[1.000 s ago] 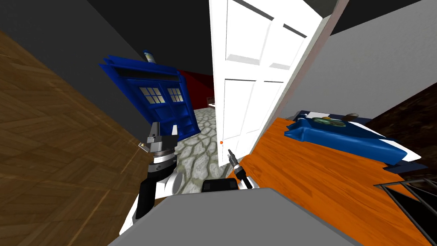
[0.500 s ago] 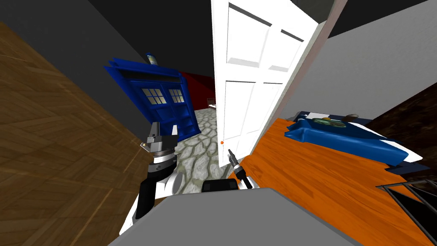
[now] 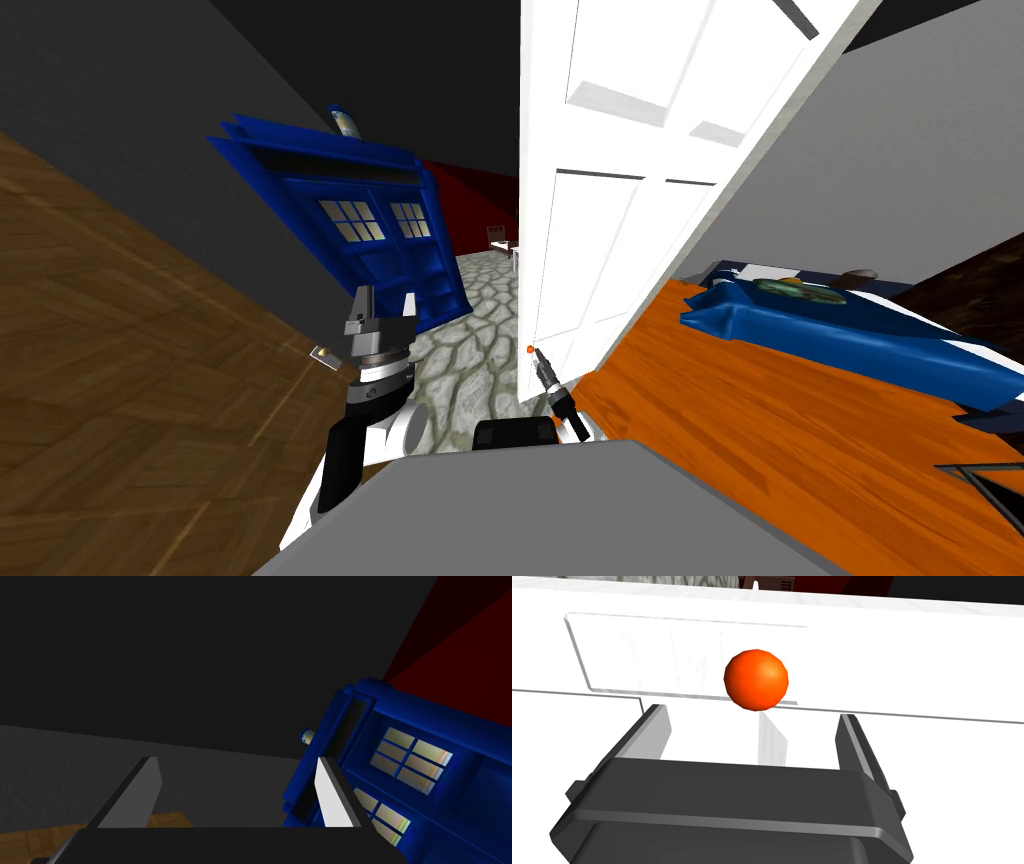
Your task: Push the door open
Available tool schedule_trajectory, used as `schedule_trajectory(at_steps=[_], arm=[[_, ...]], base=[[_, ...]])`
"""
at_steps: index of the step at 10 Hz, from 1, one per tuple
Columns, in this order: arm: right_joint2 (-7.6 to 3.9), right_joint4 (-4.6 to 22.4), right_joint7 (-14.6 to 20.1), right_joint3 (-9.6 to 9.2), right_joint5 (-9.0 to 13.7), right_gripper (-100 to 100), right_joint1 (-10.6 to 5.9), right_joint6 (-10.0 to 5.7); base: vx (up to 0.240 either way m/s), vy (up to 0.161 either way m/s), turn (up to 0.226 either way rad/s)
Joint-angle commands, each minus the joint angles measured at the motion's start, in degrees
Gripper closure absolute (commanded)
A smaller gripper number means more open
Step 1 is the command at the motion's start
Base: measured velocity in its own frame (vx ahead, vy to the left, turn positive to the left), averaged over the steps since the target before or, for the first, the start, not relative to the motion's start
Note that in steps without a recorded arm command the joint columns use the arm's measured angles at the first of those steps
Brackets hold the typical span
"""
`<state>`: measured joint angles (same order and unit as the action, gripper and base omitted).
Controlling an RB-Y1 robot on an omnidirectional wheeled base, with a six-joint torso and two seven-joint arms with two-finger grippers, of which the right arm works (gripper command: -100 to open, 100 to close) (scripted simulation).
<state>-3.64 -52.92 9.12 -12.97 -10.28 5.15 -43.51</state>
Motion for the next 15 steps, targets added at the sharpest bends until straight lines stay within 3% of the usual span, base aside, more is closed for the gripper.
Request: schedule_trajectory(at_steps=[1,3,4,9,15], arm=[[0.37,0.3,-0.2,0.21,0.1,-100,-0.22,-0.09],[0.53,0.5,-0.3,0.29,0.1,-100,-0.39,-0.16],[0.53,0.5,-0.3,0.29,0.1,100,-0.39,-0.16],[0.53,0.5,-0.3,0.29,0.1,100,-0.39,-0.16],[-0.69,1.3,-1.7,3.84,1.8,100,-0.99,0.23]], base=[[0.187,0.055,0.018],[0.118,0.046,0.01],[-0.014,-0.005,-0.002],[-0.012,-0.005,0.003],[0.162,0.081,-0.042]])
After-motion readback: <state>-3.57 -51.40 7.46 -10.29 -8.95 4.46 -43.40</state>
